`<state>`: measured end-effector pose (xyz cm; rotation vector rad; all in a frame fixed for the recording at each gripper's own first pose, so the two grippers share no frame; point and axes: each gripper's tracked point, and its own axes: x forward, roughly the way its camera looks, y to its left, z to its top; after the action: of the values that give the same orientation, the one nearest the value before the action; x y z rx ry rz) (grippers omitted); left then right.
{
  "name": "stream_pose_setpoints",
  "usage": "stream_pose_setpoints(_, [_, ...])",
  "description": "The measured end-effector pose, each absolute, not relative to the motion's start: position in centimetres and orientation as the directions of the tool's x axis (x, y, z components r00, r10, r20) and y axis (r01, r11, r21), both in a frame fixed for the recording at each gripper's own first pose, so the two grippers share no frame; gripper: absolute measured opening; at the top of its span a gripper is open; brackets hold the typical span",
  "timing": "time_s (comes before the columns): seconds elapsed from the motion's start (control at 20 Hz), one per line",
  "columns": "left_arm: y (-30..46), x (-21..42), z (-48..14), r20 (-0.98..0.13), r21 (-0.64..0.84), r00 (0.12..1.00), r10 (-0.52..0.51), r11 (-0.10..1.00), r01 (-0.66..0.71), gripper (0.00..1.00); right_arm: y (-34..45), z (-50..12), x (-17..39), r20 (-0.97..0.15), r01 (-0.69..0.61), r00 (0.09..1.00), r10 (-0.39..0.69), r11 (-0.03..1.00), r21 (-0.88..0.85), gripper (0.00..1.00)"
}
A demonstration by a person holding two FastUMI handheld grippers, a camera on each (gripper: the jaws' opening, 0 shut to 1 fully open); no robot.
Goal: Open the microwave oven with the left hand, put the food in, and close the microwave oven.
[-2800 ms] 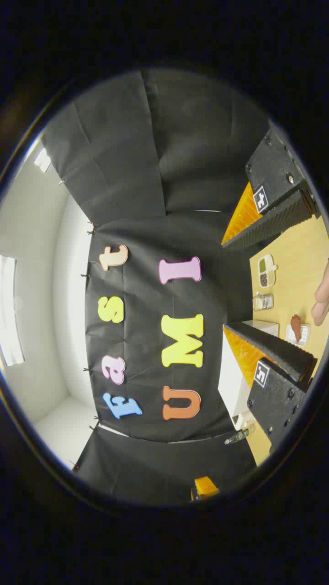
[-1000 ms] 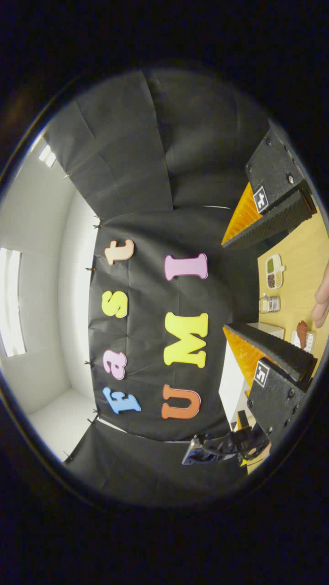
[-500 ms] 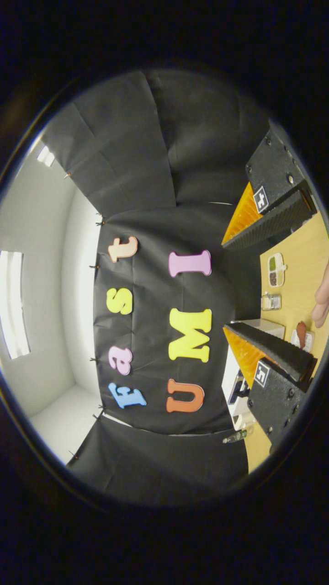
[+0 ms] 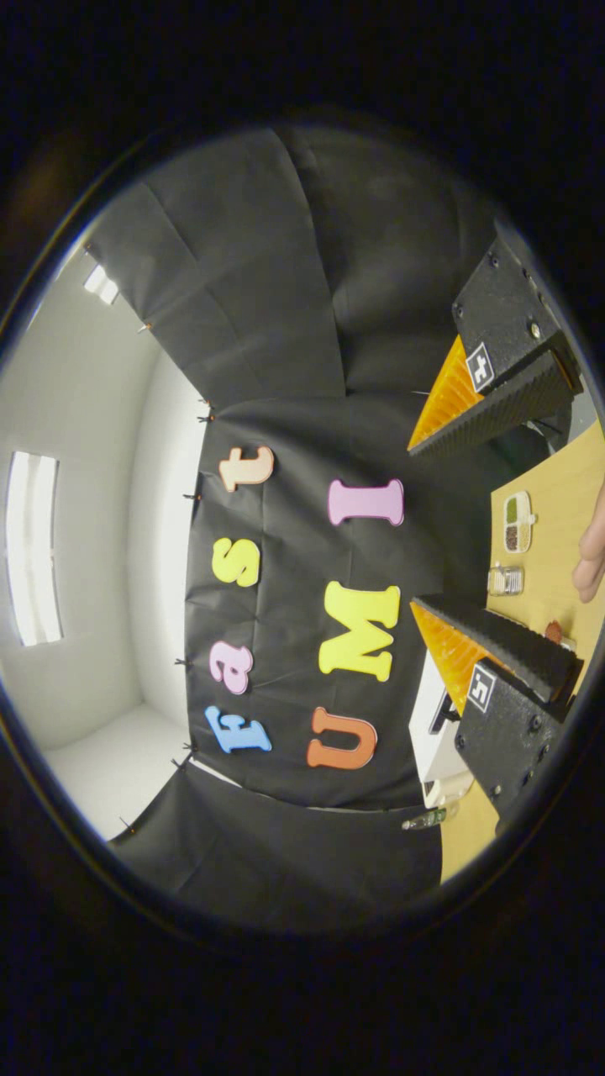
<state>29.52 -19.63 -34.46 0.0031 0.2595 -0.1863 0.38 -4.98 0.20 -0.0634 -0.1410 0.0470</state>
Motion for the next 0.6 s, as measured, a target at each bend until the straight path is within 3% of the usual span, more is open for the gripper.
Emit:
stream_pose_setpoints(0.05, [-19.2,29.9,-34.4,-0.264,-0.041,0.950,-0.168,0.986,0.163,0.32,-5.3,0.3,0.2,0.144,-0.040,0.988,0.049,0.997,-0.065,1.00])
stream_pose_setpoints(0.1, [-19.6,30.0,-34.5,-0.266,-0.065,0.949,-0.172,0.985,0.160,0.19,-5.7,0.4,0.2,0.150,-0.031,0.988,0.041,0.997,-0.066,1.00])
stream_pose_setpoints(0.15, [-19.7,29.9,-34.7,-0.274,-0.067,0.945,-0.181,0.983,0.169,0.29,-6.1,0.5,0.1,0.155,-0.021,0.987,0.031,0.998,-0.067,1.00])
stream_pose_setpoints(0.2, [-19.7,29.8,-34.8,-0.282,-0.055,0.942,-0.183,0.983,0.175,0.28,-6.5,0.6,-0.1,0.160,-0.015,0.987,0.025,0.998,-0.064,0.94])
stream_pose_setpoints(0.4, [-19.3,29.5,-35.3,-0.308,-0.024,0.937,-0.163,0.986,0.164,0.08,-6.7,0.2,-0.4,0.147,-0.009,0.989,0.018,0.998,-0.060,0.94])
stream_pose_setpoints(0.6, [-19.2,28.5,-34.7,-0.289,-0.045,0.940,-0.180,0.984,0.174,0.07,-6.5,-0.5,-0.7,0.111,-0.019,0.993,0.026,0.998,-0.060,0.94])
